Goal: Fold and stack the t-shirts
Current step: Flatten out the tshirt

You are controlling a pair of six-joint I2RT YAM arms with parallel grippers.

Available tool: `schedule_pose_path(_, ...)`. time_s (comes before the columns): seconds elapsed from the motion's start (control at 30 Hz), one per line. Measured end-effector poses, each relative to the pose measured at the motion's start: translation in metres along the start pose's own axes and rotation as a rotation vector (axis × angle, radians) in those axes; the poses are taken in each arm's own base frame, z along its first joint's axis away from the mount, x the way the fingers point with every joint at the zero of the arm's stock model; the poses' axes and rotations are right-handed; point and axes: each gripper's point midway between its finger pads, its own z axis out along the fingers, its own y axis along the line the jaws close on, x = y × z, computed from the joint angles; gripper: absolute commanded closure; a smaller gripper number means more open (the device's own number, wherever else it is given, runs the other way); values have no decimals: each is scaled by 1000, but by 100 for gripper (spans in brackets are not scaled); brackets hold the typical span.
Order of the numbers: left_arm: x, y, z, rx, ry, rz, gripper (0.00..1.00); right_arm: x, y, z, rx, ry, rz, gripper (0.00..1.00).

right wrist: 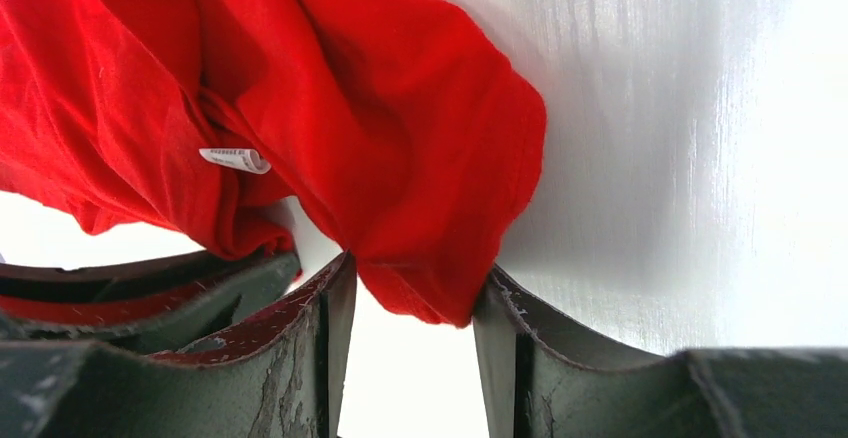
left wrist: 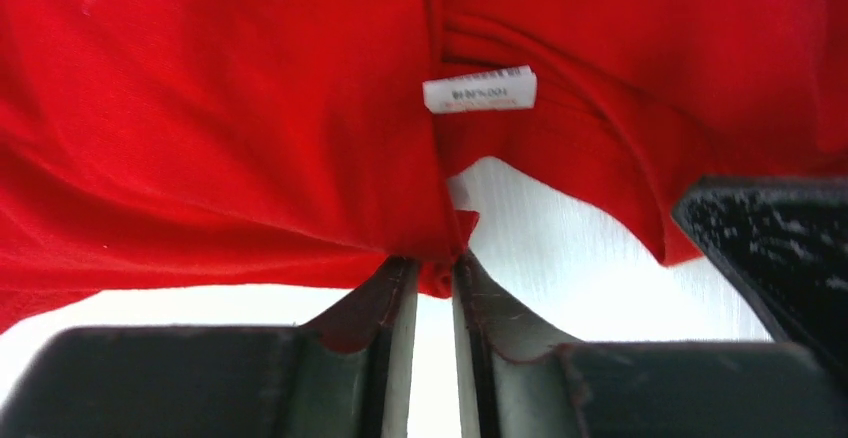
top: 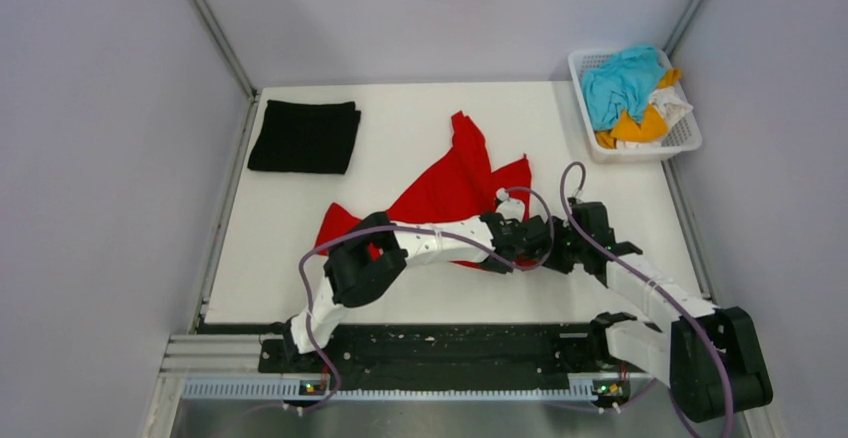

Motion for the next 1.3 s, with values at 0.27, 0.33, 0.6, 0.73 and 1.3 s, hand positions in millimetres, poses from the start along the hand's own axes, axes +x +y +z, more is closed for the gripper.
schedule_pose_path(0.27,-15,23,3,-47,-122,-95,100,3,-3,-2,9,-1,-1,62)
schedule_pose_path(0.33,-17,35,0,-53,-152,-113,100,3,-5,-2,14,-1,-6,69)
schedule_pose_path(0.6,-20,128,-40,-162,-216,-146,100,1,-10,-2,40,-14,-24,100)
schedule_pose_path(0.73,-78,169,-91,-113,-376,-302,100,-3,-11,-3,45,-37,-32,100)
schedule_pose_path(1.3,-154,428,-169,-428,-636,-692,100,-144,52,-82,101,-486,-134,100)
